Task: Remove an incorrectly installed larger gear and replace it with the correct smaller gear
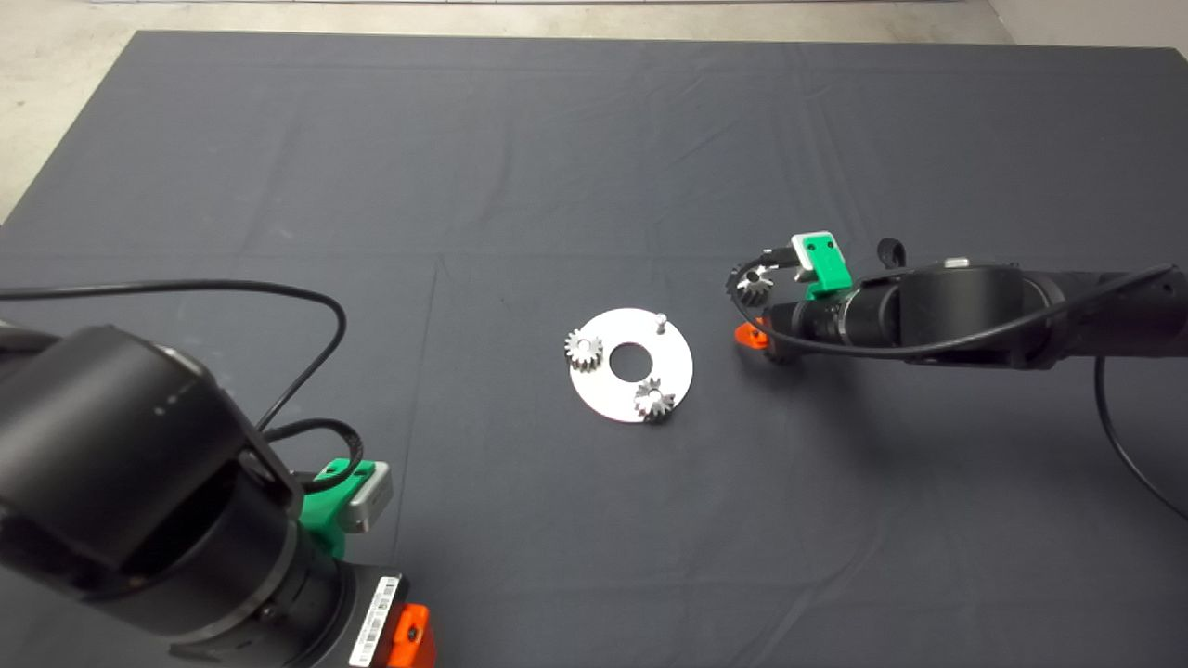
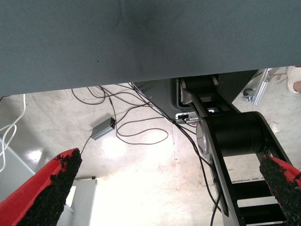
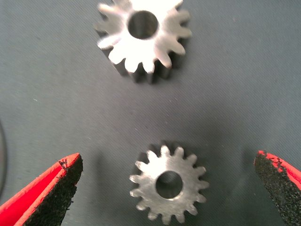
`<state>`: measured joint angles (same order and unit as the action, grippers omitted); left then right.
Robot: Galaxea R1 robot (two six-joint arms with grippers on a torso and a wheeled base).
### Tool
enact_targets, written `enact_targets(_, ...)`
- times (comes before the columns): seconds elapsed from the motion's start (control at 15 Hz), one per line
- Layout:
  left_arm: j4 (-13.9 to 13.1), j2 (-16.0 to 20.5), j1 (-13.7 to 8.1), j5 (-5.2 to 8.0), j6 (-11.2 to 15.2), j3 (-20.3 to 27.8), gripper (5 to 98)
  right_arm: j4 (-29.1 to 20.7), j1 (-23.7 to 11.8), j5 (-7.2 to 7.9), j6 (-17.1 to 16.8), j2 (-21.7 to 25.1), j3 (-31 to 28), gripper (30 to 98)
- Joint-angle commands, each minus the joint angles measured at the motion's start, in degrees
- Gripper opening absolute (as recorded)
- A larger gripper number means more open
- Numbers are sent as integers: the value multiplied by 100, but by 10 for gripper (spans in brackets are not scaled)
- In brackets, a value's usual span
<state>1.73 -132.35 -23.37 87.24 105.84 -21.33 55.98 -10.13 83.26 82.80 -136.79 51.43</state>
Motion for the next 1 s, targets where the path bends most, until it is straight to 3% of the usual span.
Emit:
enact_targets(0.0, -94, 64, -63, 22, 42, 87, 976, 159, -31, -12, 17, 7, -21, 968)
enact_targets(0.93, -94, 73, -63, 22, 42, 87, 976, 176, 20, -12, 35, 42, -21, 953)
